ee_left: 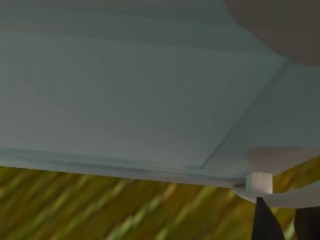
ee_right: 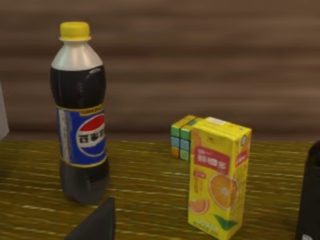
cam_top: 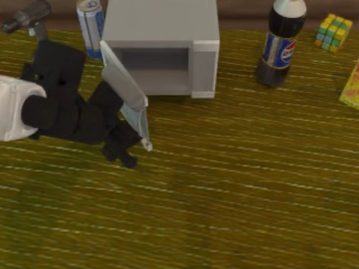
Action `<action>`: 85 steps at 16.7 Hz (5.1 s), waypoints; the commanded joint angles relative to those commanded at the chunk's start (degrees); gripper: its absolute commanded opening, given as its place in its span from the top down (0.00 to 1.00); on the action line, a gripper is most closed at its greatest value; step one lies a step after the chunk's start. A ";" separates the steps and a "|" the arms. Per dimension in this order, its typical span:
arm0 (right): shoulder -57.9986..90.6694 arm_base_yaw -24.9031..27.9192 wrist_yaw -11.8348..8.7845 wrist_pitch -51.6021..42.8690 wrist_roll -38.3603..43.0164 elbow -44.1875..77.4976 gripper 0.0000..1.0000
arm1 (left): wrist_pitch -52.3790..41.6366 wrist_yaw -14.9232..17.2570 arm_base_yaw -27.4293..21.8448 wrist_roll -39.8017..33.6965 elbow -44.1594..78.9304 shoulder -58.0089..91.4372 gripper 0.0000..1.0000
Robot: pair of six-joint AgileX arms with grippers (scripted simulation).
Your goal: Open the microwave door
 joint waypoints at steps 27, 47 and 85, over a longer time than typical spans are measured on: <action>0.00 0.00 0.00 0.00 0.00 0.00 0.00 | -2.11 2.56 1.83 4.25 0.33 0.02 1.00; 0.00 0.00 0.00 0.00 0.00 0.00 0.00 | -2.43 2.91 2.08 4.85 0.40 0.03 1.00; 0.00 0.00 0.00 0.00 0.00 0.00 0.00 | -2.45 2.92 2.09 4.88 0.40 0.04 0.02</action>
